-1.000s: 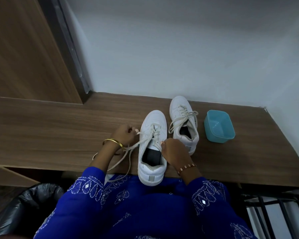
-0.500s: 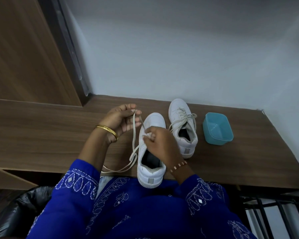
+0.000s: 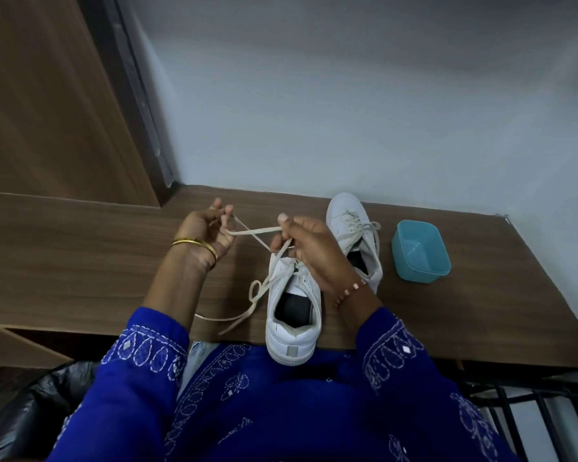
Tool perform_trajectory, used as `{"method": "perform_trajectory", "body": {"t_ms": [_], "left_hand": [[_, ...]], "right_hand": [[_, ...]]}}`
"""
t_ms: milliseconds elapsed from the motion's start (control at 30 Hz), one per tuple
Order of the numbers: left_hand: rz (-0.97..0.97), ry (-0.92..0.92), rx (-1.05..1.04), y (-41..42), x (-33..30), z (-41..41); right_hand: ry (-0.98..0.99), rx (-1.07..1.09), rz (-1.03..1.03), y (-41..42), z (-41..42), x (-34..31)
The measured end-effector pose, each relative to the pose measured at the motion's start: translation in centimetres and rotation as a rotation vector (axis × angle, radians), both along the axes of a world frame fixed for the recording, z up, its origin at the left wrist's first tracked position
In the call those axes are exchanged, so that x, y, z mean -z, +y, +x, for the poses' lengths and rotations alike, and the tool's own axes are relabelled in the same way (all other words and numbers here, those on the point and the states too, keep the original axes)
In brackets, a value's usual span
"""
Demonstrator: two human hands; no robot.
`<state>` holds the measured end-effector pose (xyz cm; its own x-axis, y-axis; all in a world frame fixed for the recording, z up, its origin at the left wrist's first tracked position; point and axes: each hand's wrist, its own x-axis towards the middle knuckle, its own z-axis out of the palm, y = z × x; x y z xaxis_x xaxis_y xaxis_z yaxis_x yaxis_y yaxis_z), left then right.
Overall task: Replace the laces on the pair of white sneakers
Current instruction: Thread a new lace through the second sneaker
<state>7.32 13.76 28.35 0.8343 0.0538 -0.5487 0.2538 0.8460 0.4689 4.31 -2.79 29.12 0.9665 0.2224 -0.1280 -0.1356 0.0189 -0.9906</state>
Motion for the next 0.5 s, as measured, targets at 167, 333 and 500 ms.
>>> {"method": "perform_trajectory", "body": {"t_ms": [167, 333, 500], "left_hand": [[0.082, 0.079, -0.049, 1.4, 1.8, 0.4], [0.81, 0.118, 0.082, 1.4, 4.4, 0.4], [1.757, 0.056, 0.498, 0.5, 5.9, -0.1]], "right_hand": [[0.028, 0.095, 0.258, -2.6, 0.6, -2.4], [-0.063, 0.255, 0.227, -5.8, 1.0, -3.8], [-0.113, 0.203, -0.21, -5.0, -0.1, -3.4]]}}
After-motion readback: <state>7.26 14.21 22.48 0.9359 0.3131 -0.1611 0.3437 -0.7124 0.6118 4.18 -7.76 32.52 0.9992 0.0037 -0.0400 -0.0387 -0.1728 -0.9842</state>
